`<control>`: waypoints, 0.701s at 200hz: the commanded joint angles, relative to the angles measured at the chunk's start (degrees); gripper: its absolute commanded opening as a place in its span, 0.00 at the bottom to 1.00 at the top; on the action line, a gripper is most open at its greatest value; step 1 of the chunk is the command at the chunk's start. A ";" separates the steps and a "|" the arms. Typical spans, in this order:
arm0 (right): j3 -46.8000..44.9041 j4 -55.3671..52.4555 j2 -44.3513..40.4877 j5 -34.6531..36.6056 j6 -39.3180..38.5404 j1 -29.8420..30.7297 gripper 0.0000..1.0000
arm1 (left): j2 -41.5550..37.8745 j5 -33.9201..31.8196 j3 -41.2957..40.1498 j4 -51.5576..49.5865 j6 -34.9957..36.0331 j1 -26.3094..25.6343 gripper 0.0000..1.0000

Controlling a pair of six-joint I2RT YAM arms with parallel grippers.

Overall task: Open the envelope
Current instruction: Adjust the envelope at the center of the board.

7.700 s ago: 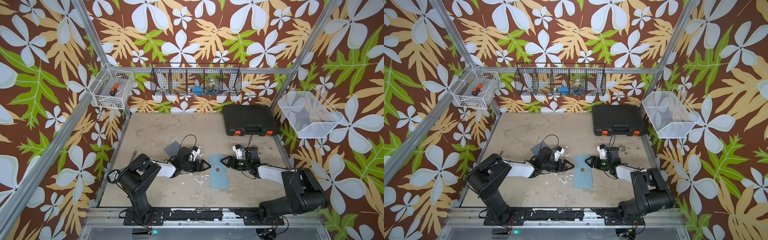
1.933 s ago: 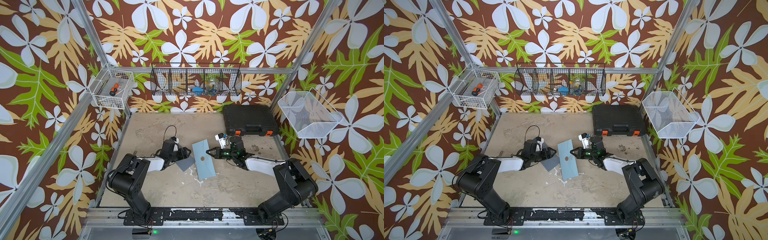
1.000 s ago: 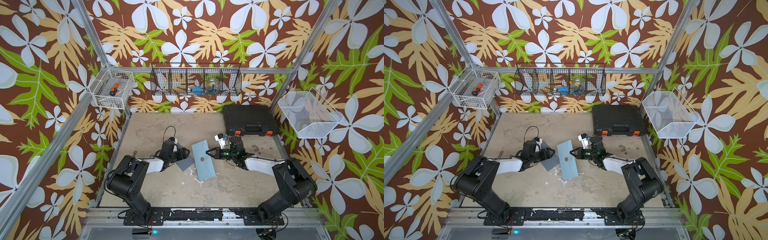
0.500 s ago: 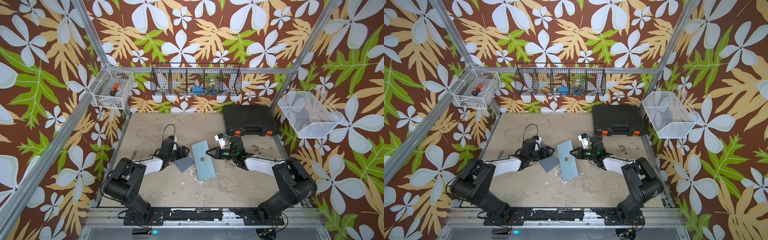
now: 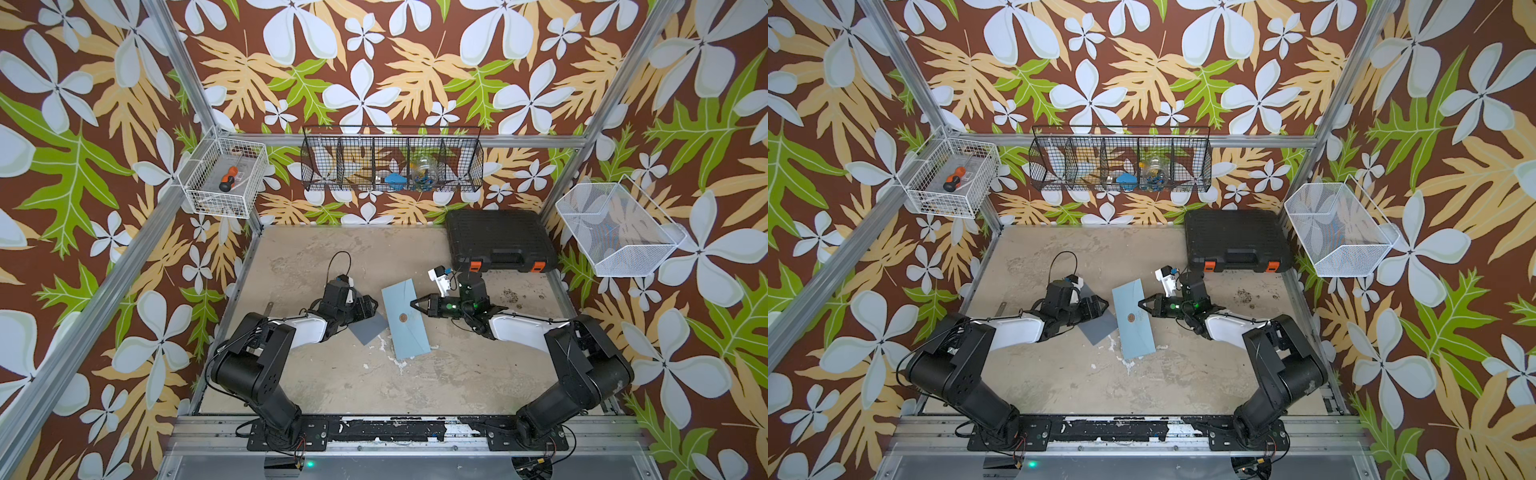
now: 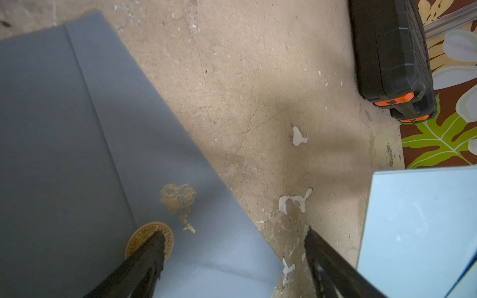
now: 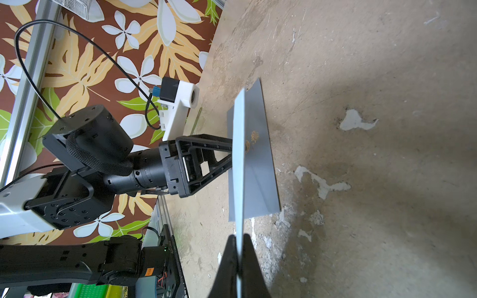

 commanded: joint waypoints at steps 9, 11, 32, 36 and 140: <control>1.02 1.14 0.34 -0.17 0.03 0.42 0.00 | -0.60 0.74 -0.20 -0.27 0.14 0.07 0.87; 1.05 1.11 0.35 -0.19 0.07 0.47 0.00 | -0.61 0.69 -0.27 -0.23 0.08 0.06 0.87; 1.47 1.10 0.35 0.31 -0.34 0.82 0.00 | -0.48 1.29 -0.80 0.59 0.10 0.27 0.87; 1.55 1.07 0.42 0.34 -0.49 0.86 0.00 | -0.49 1.87 -1.02 1.06 0.00 0.36 0.87; 8.34 1.10 8.56 -1.34 -2.73 0.96 0.00 | 0.52 16.02 -7.49 16.05 -5.21 6.44 0.87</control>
